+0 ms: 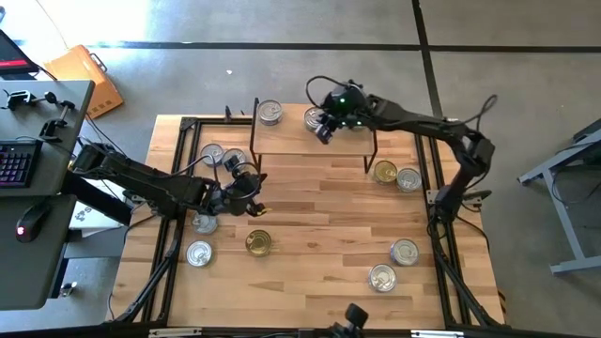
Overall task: Stack canned seafood by type on shelf
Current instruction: Adjust the tuna cans on the shelf, then put the yellow tuna can on the shelf aligned with the other yellow tuna can
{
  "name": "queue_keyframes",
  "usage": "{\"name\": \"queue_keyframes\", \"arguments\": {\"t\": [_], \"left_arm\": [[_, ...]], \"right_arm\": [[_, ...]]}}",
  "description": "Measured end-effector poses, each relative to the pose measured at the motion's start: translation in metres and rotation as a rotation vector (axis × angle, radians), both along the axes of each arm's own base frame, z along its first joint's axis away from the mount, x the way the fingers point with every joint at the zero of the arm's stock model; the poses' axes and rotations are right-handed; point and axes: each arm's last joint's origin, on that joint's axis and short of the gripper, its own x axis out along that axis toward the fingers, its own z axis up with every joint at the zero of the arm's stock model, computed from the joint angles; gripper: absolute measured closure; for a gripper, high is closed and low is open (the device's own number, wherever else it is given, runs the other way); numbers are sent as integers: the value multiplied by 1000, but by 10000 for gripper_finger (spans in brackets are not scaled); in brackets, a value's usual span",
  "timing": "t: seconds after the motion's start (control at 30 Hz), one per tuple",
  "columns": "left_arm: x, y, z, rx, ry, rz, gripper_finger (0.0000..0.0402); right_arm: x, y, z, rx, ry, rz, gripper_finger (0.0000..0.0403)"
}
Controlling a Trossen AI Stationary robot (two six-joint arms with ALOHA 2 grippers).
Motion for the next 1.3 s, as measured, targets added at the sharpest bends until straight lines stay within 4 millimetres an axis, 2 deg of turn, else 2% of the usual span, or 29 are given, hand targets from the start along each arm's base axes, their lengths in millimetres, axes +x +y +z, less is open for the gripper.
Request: {"name": "queue_keyframes", "arguments": {"t": [0.1,0.27,0.6,0.77,0.93,1.03,1.13,1.23,1.3], "left_arm": [[0,0,0,-2,0,-2,401],[0,0,0,-3,0,-2,401],[0,0,0,-8,-6,1,401],[0,-1,0,-8,-6,-1,401],[-1,-6,0,-9,-7,-22,401],[-1,-9,0,-8,-6,-34,401],[-2,-12,0,-8,-1,-47,401],[-4,-15,-1,-18,1,-50,401],[-6,-16,-3,-27,6,-49,401]], "right_arm": [[8,-8,-14,14,2,-22,332],[12,-16,-23,13,-7,-76,332],[11,-19,-23,11,-15,-114,332],[9,-15,-15,-5,-43,-107,332],[3,-5,13,-76,-110,-72,332],[2,8,25,-122,-117,-21,332],[7,36,35,-154,-105,30,333],[19,78,33,-175,-39,131,340],[29,114,24,-185,-1,232,348]]}}
